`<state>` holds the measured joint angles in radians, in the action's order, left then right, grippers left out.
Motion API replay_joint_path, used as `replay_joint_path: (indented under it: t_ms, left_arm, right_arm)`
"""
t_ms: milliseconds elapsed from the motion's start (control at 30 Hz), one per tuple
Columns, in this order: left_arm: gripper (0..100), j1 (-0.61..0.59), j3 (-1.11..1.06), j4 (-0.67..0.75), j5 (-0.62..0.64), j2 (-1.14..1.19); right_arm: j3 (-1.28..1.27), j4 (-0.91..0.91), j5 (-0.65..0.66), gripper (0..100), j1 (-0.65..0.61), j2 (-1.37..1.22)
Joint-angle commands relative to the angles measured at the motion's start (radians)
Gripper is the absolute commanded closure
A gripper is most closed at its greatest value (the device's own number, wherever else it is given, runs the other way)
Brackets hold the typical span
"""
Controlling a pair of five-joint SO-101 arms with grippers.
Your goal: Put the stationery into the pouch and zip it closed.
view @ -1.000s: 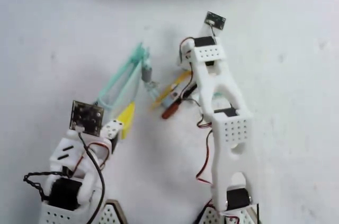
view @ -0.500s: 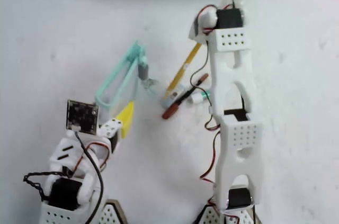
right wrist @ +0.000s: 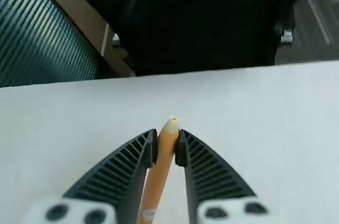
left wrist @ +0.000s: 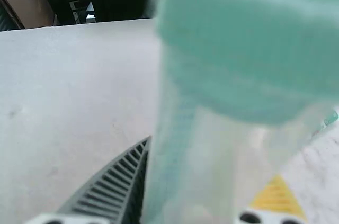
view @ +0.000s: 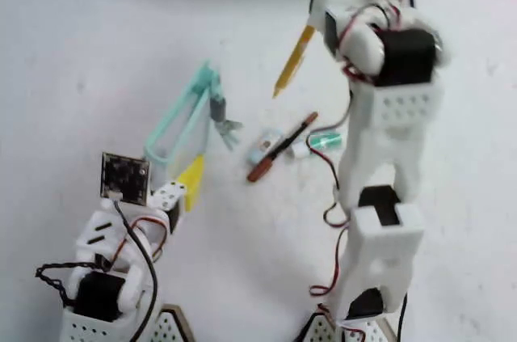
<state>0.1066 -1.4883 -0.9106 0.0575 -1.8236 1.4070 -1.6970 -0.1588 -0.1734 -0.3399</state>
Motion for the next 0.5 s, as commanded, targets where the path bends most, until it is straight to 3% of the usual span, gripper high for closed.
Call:
replay_joint_path:
  t_ms: [0, 233, 467]
  left_arm:
    - [76, 0.010, 0.014, -0.003, 0.009, -0.005]
    - [76, 0.010, 0.014, -0.003, 0.008, -0.005]
    - [76, 0.012, 0.014, -0.003, 0.006, -0.005]
  right_arm:
    - [0.034, -0.022, 0.055, 98.2, 0.019, 0.139]
    - [0.034, -0.018, 0.157, 98.2, -0.035, 0.285]
    - [0.034, 0.012, 0.272, 98.2, -0.271, 0.389]
